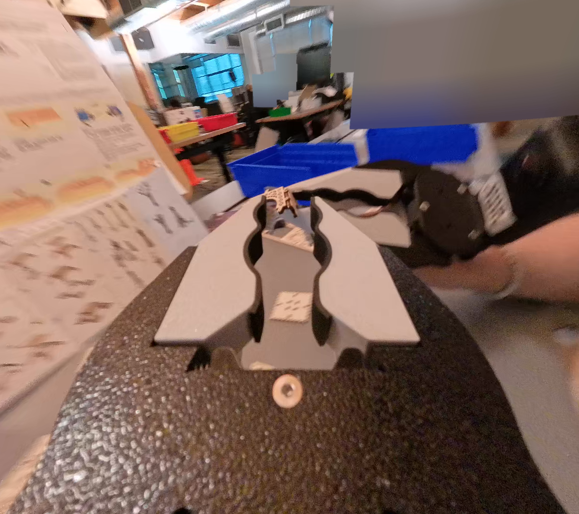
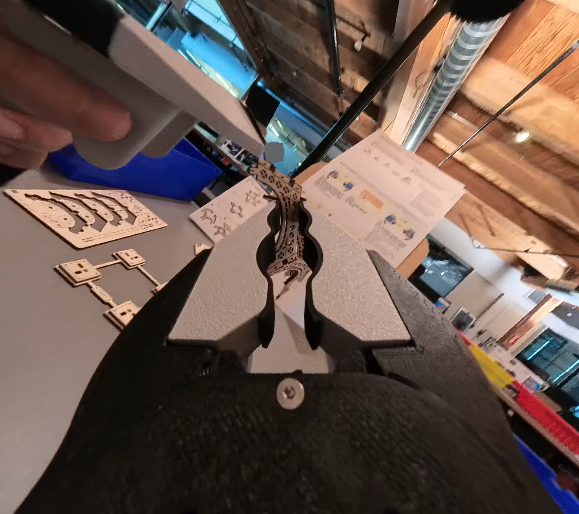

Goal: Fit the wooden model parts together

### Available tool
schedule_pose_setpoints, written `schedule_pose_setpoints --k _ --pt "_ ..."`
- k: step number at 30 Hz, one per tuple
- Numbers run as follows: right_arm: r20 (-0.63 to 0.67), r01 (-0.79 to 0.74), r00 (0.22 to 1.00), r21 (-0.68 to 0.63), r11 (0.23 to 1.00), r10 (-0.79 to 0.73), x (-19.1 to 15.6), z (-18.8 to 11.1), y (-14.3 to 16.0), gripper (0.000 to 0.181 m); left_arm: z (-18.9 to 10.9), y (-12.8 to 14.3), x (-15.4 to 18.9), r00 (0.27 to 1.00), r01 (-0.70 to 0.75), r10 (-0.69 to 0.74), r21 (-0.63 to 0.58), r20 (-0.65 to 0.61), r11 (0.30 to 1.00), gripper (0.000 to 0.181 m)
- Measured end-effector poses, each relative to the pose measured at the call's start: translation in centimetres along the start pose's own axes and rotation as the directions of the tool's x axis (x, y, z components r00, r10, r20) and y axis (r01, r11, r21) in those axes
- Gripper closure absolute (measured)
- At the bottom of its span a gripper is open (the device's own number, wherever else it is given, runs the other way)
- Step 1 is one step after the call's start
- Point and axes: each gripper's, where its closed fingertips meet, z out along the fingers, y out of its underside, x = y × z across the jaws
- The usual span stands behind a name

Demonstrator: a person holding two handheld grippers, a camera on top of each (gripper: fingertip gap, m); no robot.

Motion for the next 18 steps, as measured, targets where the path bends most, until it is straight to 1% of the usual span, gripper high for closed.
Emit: schedule_pose_setpoints --k 1,2,4,6,8,10,13,15,18 --pt "0.014 -0.020 1.000 -0.016 1.000 0.021 -0.2 0.1 0.3 0.173 -0.1 0.4 -0.3 0.992 -0.122 0.123 -0.045 0.034 0.992 0.153" --pt "0.032 -0.037 0.999 -0.035 0.999 0.038 -0.4 0.2 0.6 0.173 -0.3 0.8 -0.6 0.964 -0.250 0.256 -0.099 0.065 0.963 0.150" --pt "0.050 -0.064 0.996 -0.078 0.995 0.068 -0.7 0.4 1.2 0.173 -0.6 1.5 -1.1 0.859 -0.477 0.502 -0.195 0.102 0.857 0.151" --pt "0.054 -0.078 0.995 -0.093 0.993 0.083 -0.8 0.4 1.5 0.173 -0.5 2.1 -1.1 0.755 -0.609 0.648 -0.259 0.101 0.750 0.150" --pt "0.051 -0.073 0.996 -0.109 0.991 0.079 -0.9 0.4 1.6 0.173 -0.2 2.1 -0.9 0.690 -0.667 0.714 -0.280 0.119 0.690 0.149" --pt "0.061 -0.069 0.995 -0.114 0.991 0.077 -1.3 0.4 1.5 0.173 0.2 1.9 -1.0 0.648 -0.687 0.743 -0.294 0.166 0.664 0.151" --pt "0.070 -0.064 0.995 -0.105 0.992 0.072 -1.8 0.3 1.0 0.173 0.4 2.0 -1.1 0.599 -0.707 0.776 -0.324 0.198 0.629 0.155" --pt "0.074 -0.062 0.995 -0.104 0.993 0.070 -2.0 0.2 0.8 0.173 0.4 2.0 -1.0 0.596 -0.712 0.778 -0.317 0.199 0.626 0.162" --pt "0.081 -0.079 0.993 -0.106 0.991 0.087 -2.2 0.2 0.7 0.173 0.3 2.0 -1.1 0.593 -0.717 0.777 -0.303 0.210 0.628 0.166"
